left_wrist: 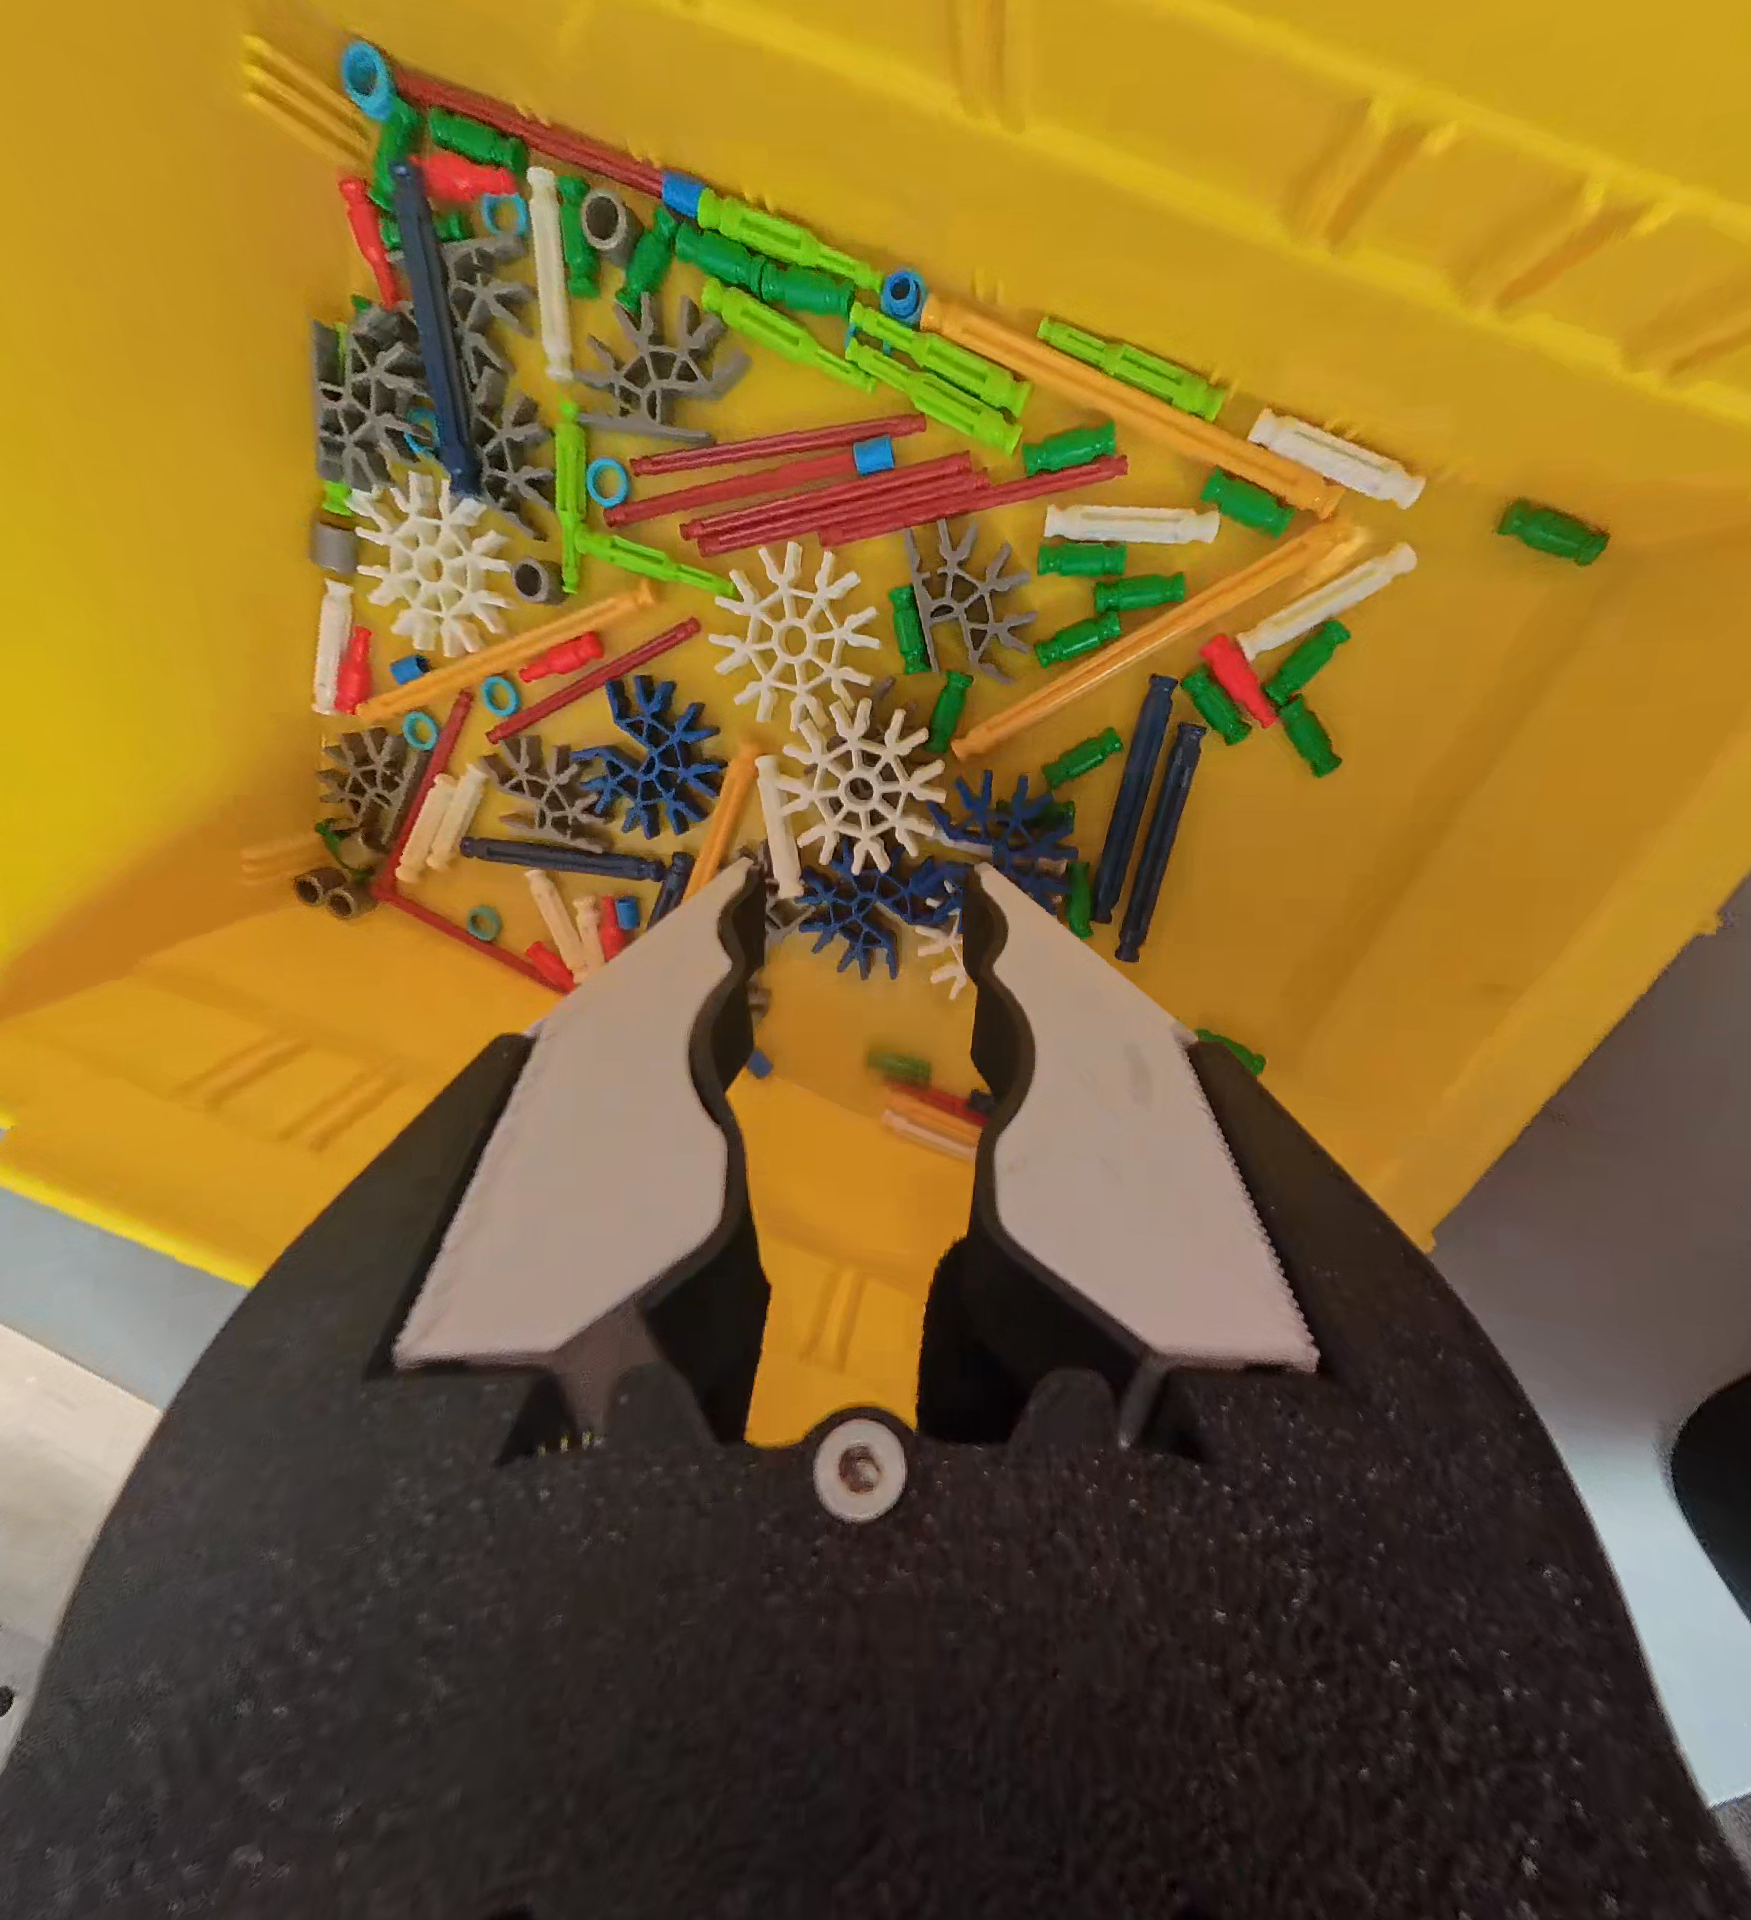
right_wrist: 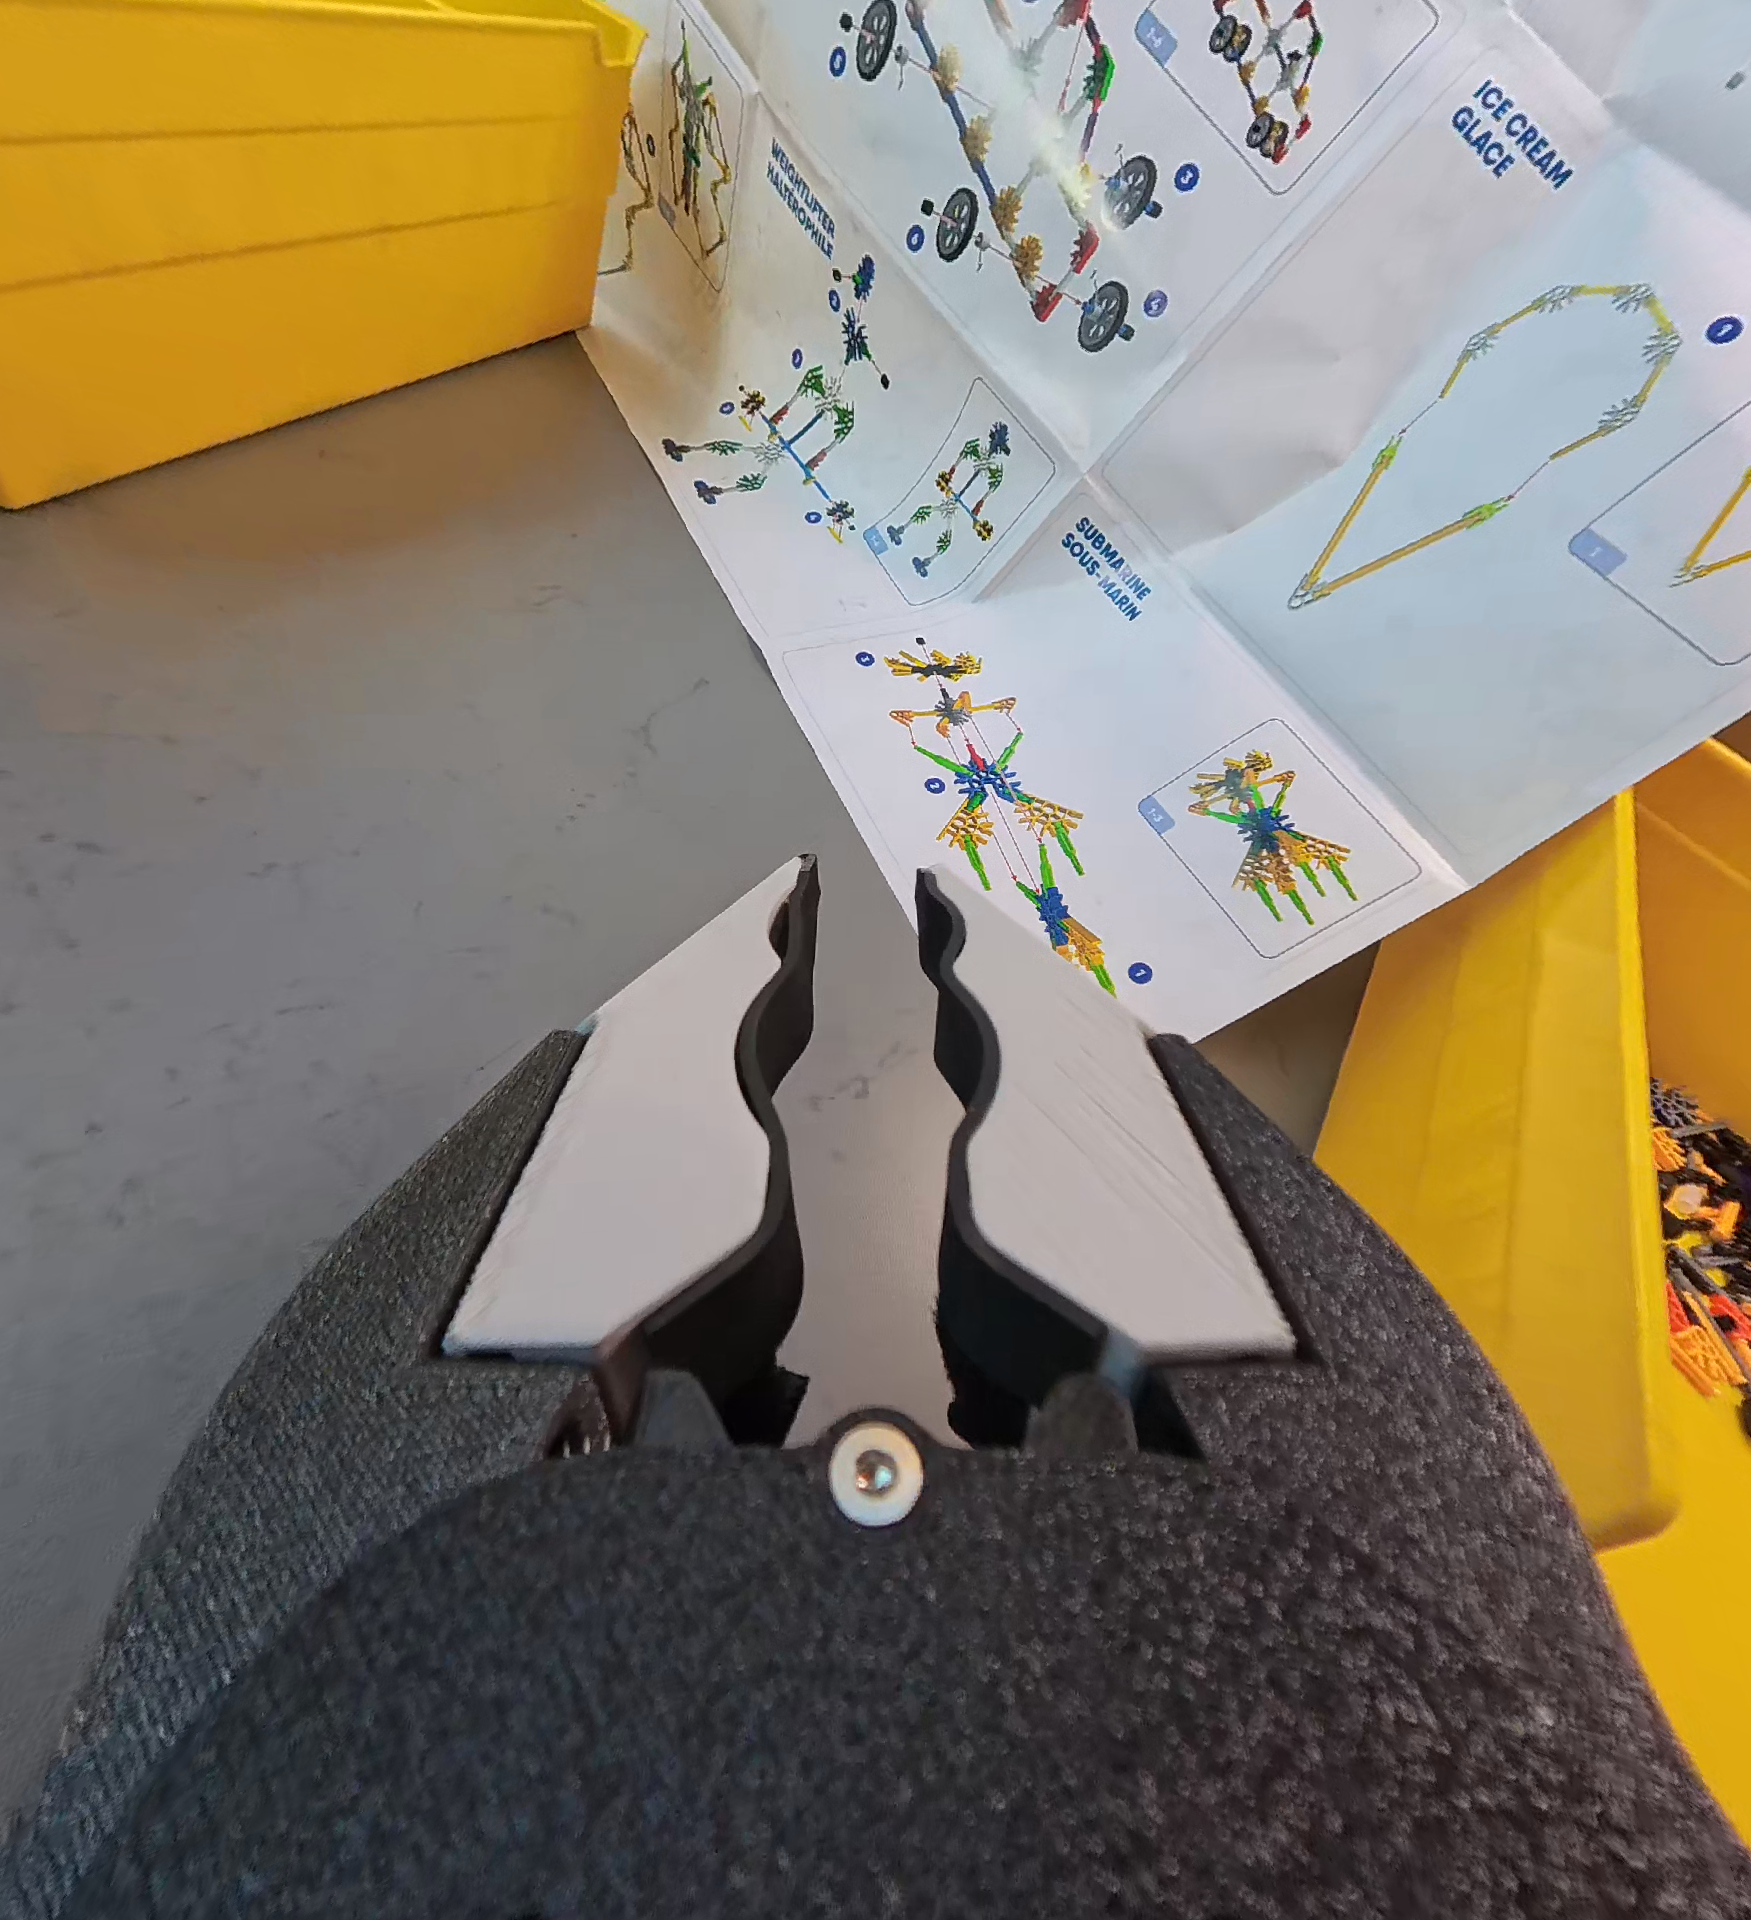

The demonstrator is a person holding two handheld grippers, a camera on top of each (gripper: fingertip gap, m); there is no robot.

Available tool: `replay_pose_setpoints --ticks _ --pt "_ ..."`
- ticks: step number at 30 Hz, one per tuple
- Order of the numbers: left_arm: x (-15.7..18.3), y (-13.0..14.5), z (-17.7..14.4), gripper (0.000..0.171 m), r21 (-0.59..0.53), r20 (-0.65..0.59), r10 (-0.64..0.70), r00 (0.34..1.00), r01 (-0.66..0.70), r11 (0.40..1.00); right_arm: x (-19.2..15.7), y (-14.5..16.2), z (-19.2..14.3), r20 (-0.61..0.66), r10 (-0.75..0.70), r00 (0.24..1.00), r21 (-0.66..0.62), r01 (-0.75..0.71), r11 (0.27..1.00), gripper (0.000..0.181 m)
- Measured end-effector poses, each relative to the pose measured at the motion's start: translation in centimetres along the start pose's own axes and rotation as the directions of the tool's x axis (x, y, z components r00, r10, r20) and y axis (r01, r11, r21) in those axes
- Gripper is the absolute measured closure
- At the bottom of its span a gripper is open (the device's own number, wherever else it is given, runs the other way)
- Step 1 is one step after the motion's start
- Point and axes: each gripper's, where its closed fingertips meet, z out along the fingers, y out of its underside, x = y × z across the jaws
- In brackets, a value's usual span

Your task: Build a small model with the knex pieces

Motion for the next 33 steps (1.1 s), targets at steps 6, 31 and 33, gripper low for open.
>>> replay_pose_setpoints --ticks 6,31,33 --pt "0.3 -0.8 3.4 0.131 -0.076 -0.072 -0.034 0.997 0.029 0.997 2.3 -0.7 -1.3 -0.064 0.028 0.998 0.035 -0.026 0.999 0.168" --pt "-7.4 2.8 -12.2 0.138 0.388 0.232 -0.283 0.931 0.178 0.904 4.3 -2.9 -3.3 -0.02 0.151 0.988 0.182 -0.145 0.973 0.172" --pt "-7.3 7.9 -13.9 0.134 0.359 0.22 -0.353 0.909 0.261 0.896 3.5 -3.2 -3.3 0.017 0.154 0.988 0.186 -0.154 0.97 0.172"
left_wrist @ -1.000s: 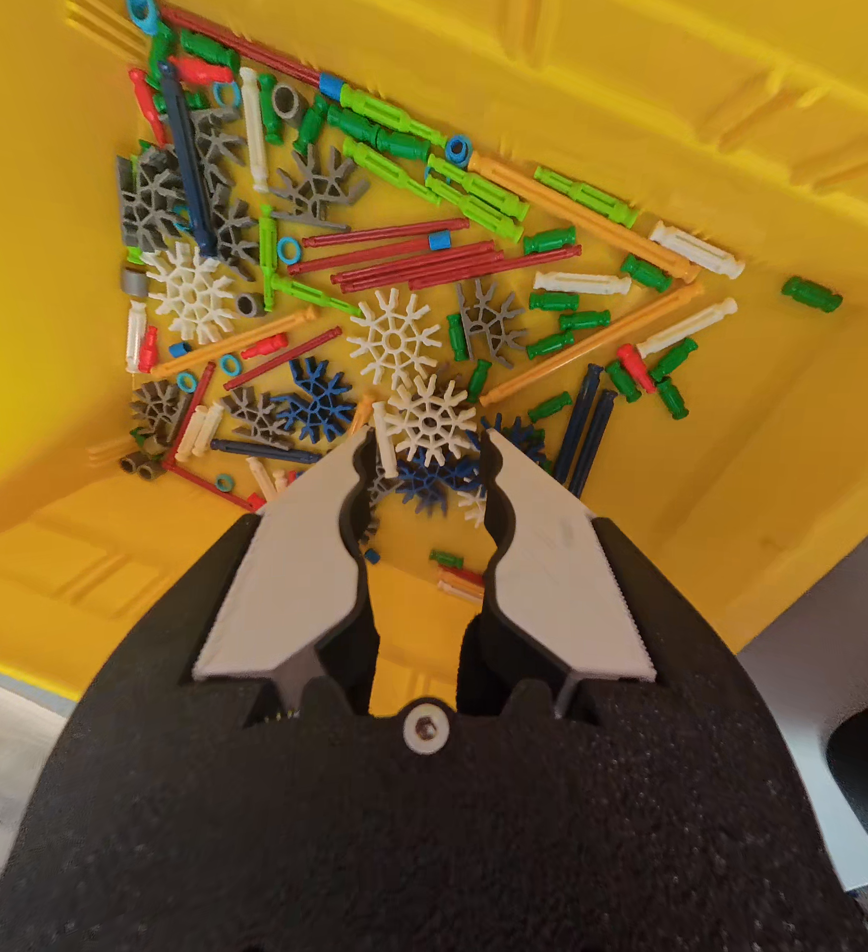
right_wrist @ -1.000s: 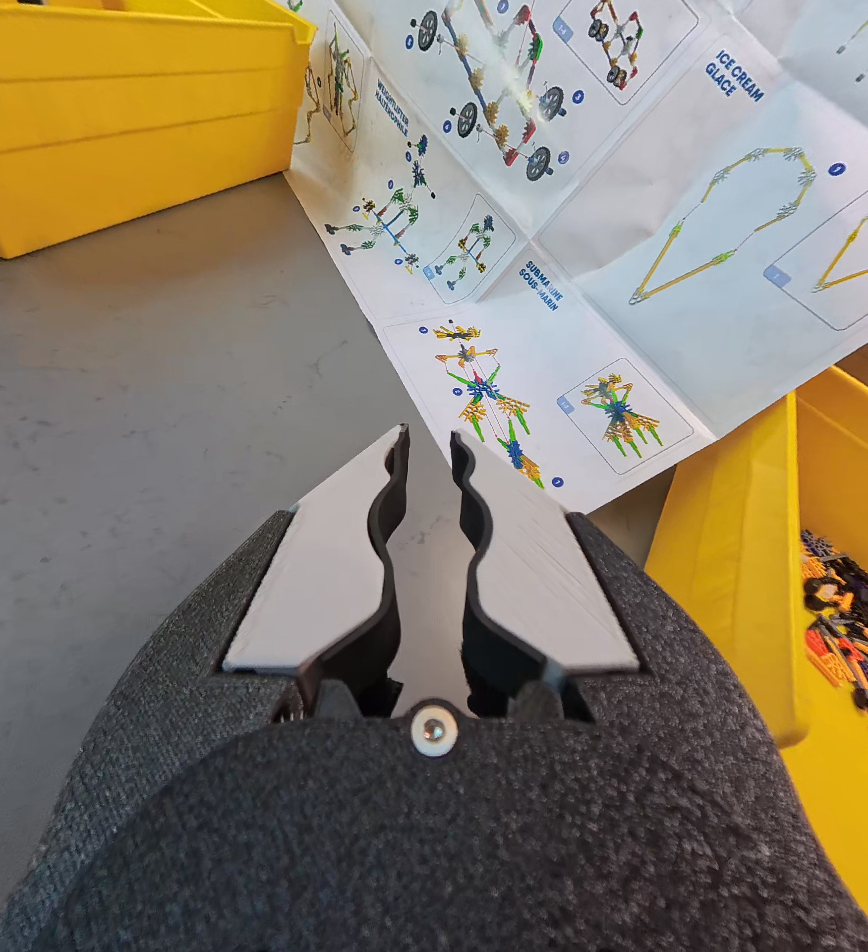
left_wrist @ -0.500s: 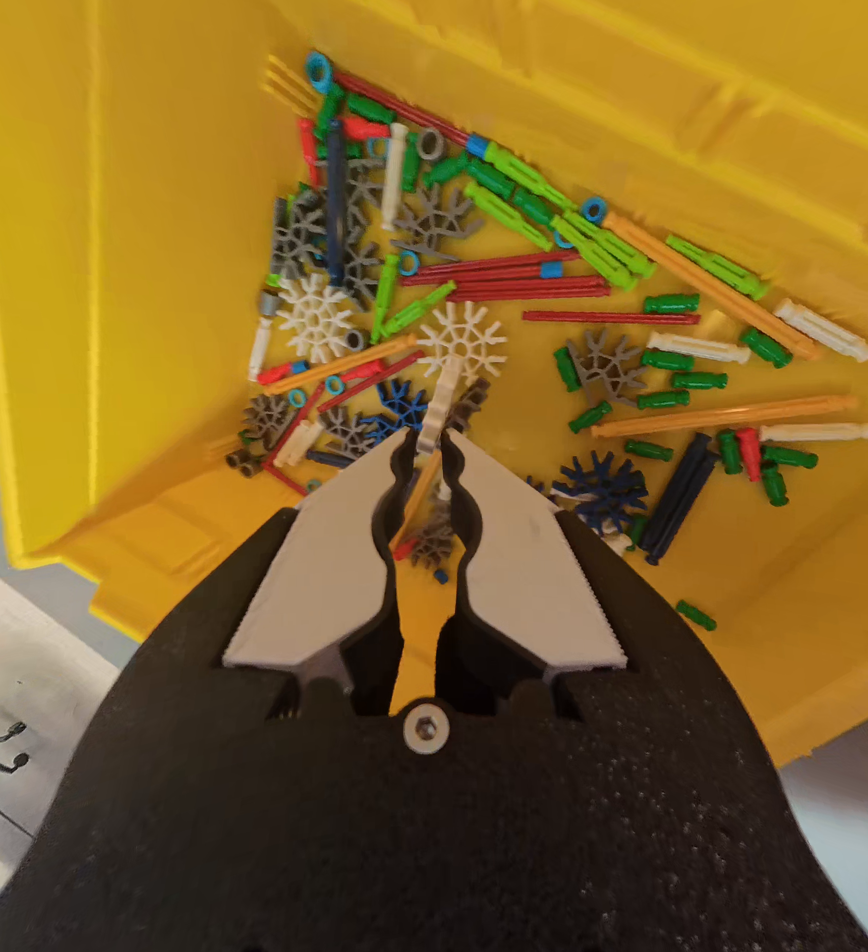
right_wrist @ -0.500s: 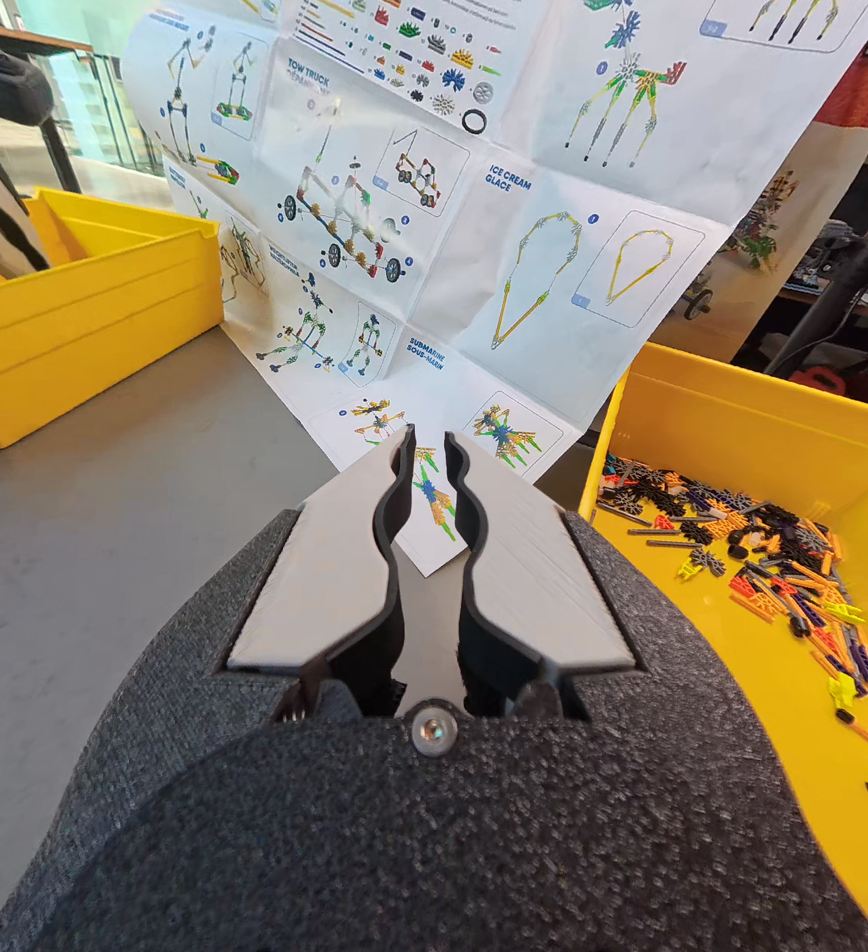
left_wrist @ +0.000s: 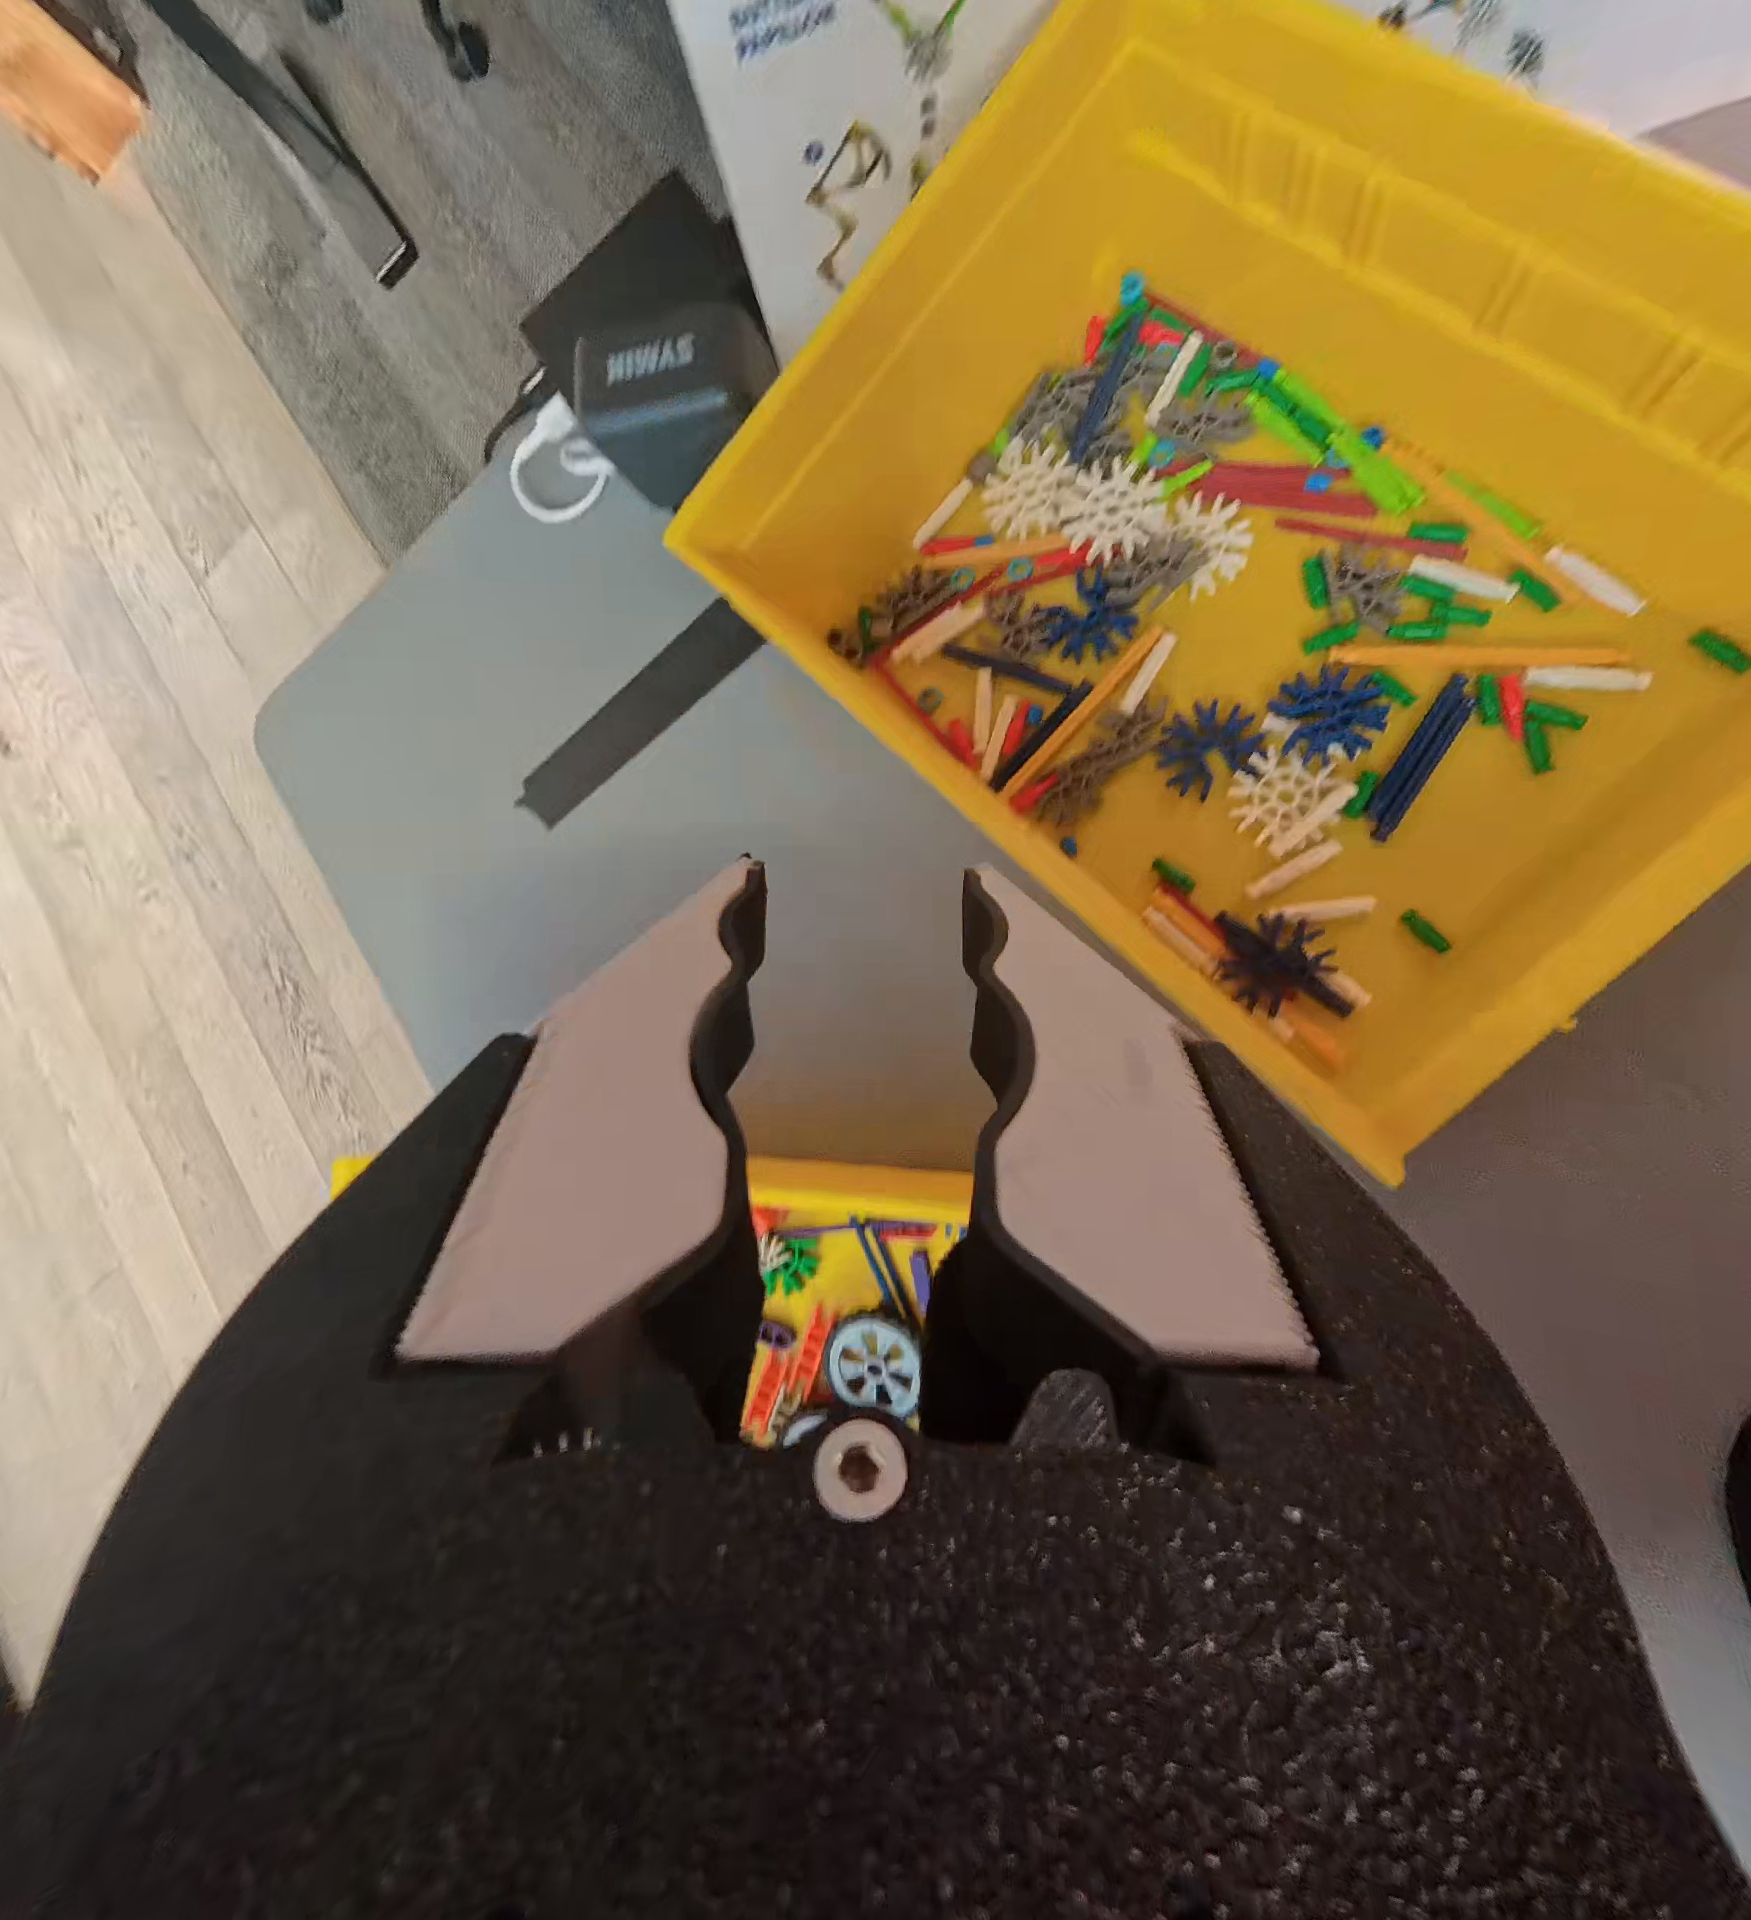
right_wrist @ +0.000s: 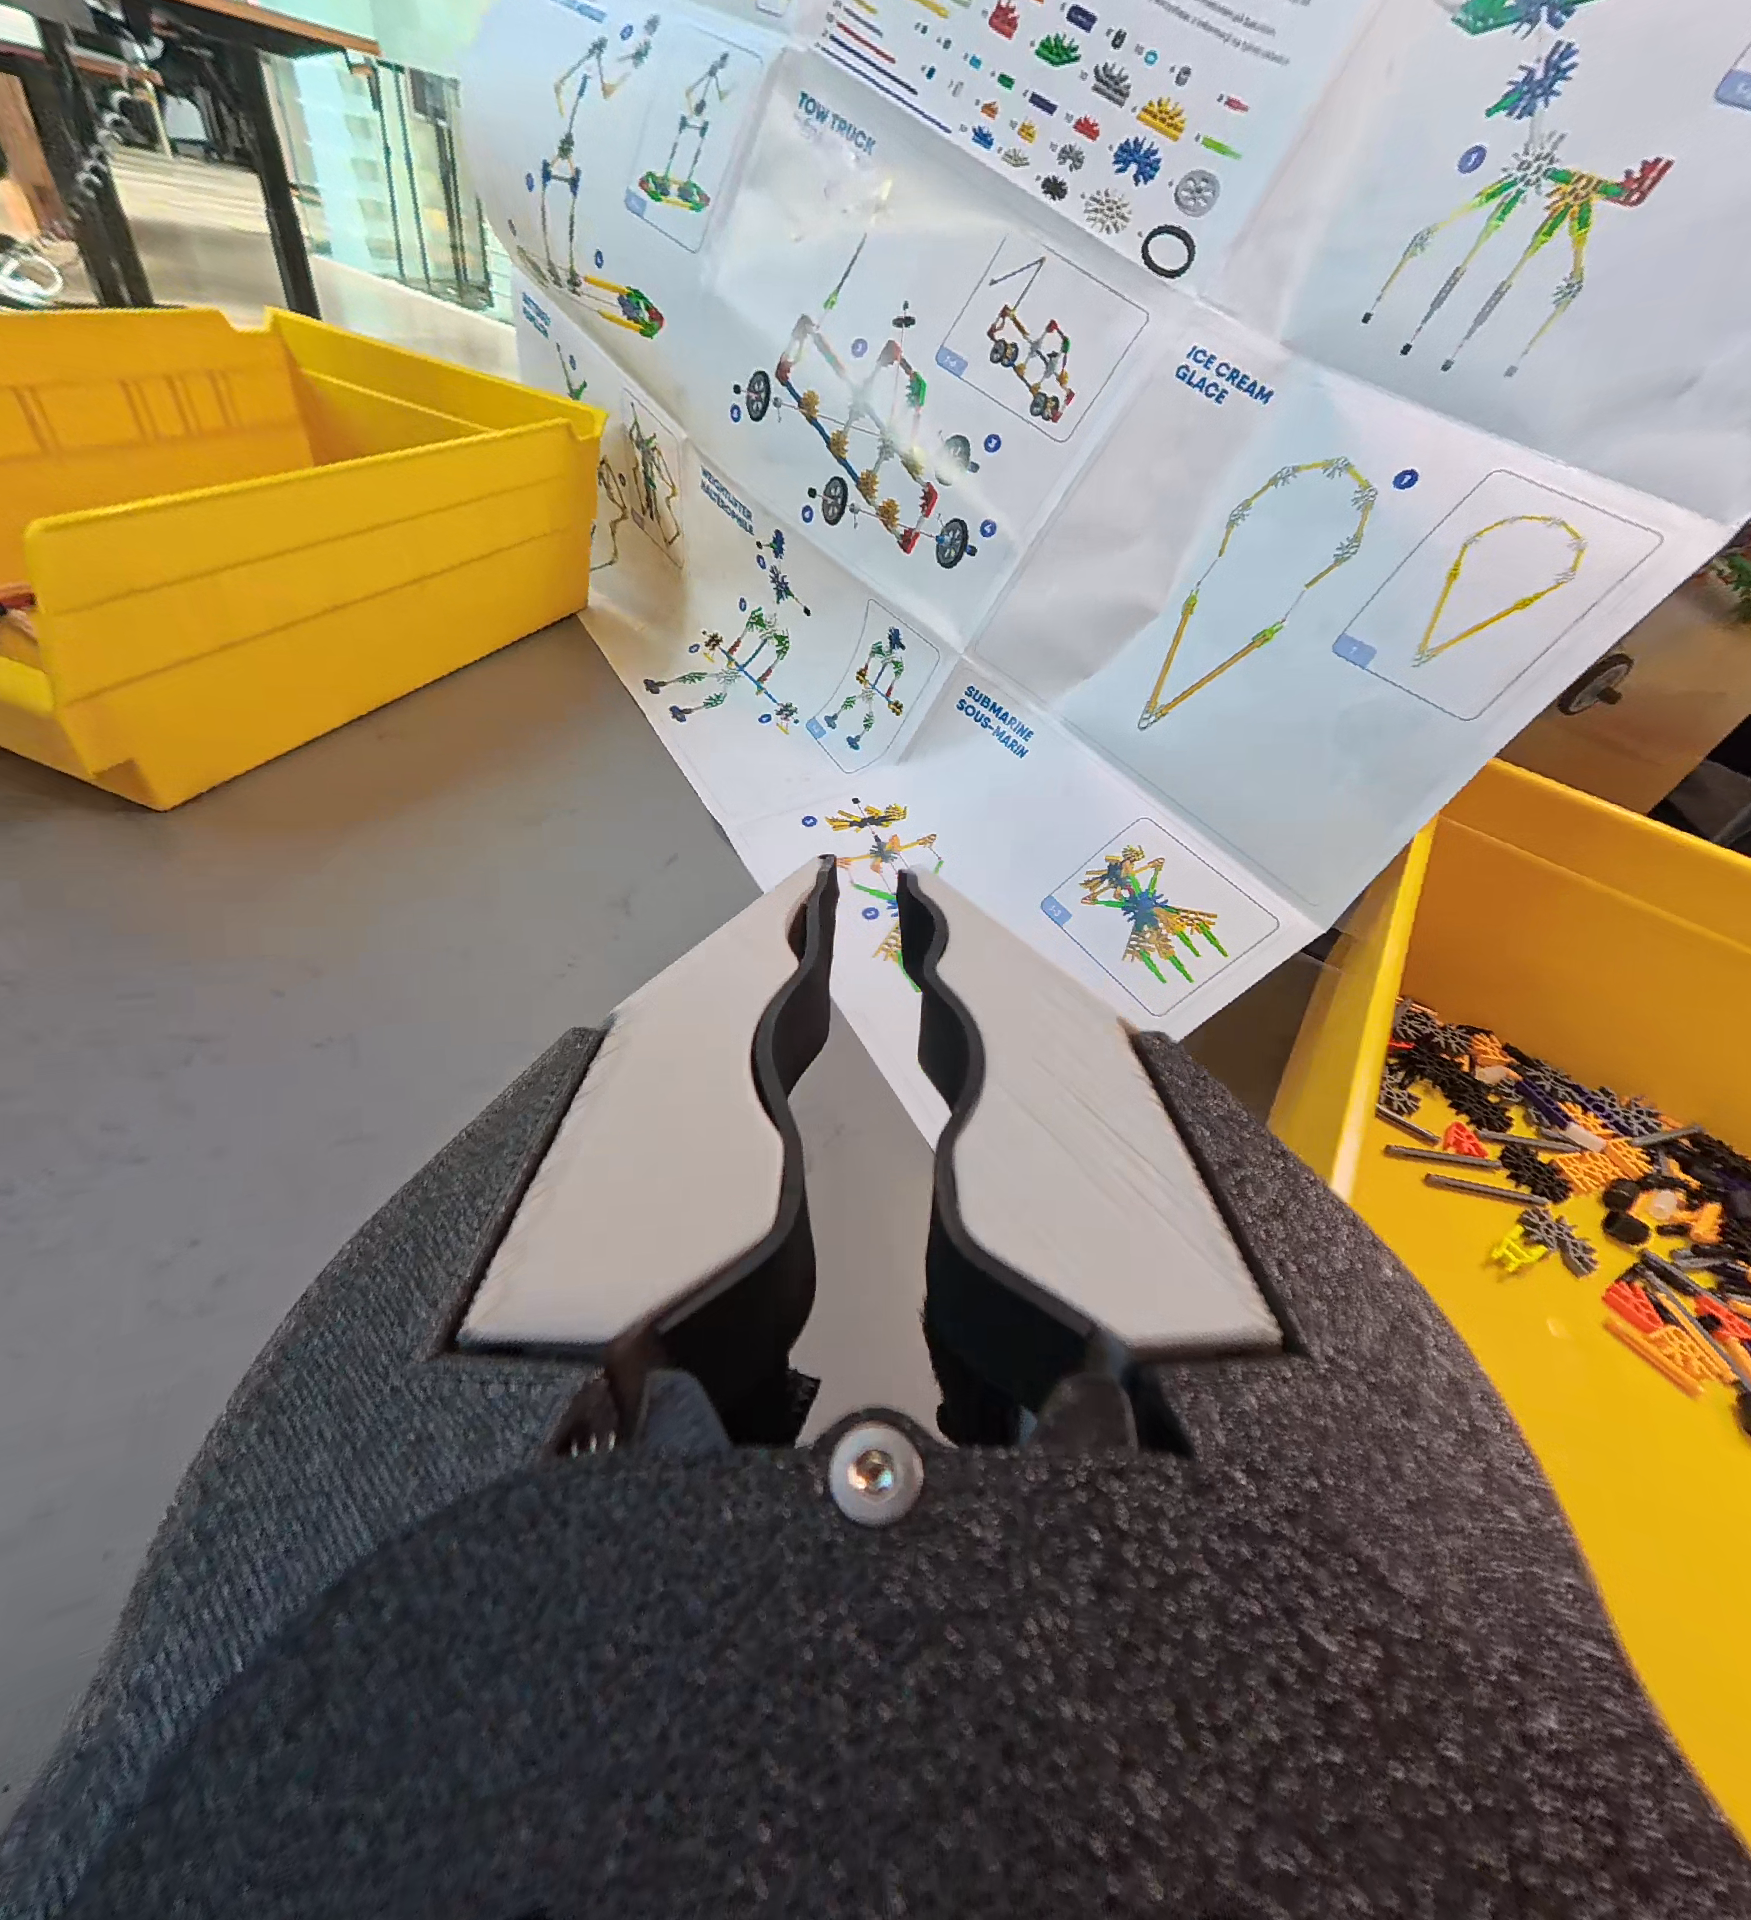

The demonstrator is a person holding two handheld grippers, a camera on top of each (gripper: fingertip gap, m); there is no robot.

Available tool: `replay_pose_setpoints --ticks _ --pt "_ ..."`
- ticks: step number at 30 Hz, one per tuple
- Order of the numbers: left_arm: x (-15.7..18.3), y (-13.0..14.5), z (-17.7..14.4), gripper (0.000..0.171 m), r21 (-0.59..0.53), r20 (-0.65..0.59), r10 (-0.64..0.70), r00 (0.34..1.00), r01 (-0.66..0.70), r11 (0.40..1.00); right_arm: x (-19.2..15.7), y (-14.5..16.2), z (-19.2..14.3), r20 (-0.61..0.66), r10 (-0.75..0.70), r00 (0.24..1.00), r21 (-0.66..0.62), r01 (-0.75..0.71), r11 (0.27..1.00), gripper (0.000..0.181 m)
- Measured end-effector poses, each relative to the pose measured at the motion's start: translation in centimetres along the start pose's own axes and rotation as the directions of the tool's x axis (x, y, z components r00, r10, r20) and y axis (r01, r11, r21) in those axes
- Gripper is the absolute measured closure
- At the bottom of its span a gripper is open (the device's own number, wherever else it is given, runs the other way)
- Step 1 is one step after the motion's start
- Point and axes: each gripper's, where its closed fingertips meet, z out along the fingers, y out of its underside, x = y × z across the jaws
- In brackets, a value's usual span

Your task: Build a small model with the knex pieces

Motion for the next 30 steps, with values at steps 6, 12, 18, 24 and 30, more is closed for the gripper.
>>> replay_pose_setpoints --ticks 6,12,18,24,30 --pt "-2.8 15.6 -2.9 0.134 -0.312 0.045 -0.133 0.99 0.14 0.94 -3.5 -0.2 0.4 0.128 -0.058 0.99 0.0 0.059 0.998 0.168" --pt "-1.6 24.3 -1.0 0.137 -0.525 -0.031 -0.177 0.984 0.134 0.84 -6.9 1.4 1.4 0.209 -0.186 0.96 -0.026 0.195 0.98 0.169" --pt "2.0 29.7 -2.0 0.14 -0.759 -0.217 -0.22 0.951 -0.023 0.651 -7.6 1.5 1.5 0.213 -0.21 0.954 -0.024 0.22 0.975 0.169" --pt "2.3 30.6 -1.0 0.145 -0.788 -0.207 -0.183 0.961 -0.053 0.614 -7.0 1.6 1.5 0.192 -0.193 0.962 -0.032 0.203 0.979 0.169" --pt "2.7 30.3 -0.7 0.146 -0.757 -0.198 -0.15 0.968 -0.054 0.651 -6.7 1.5 1.4 0.184 -0.204 0.961 -0.028 0.213 0.977 0.17"
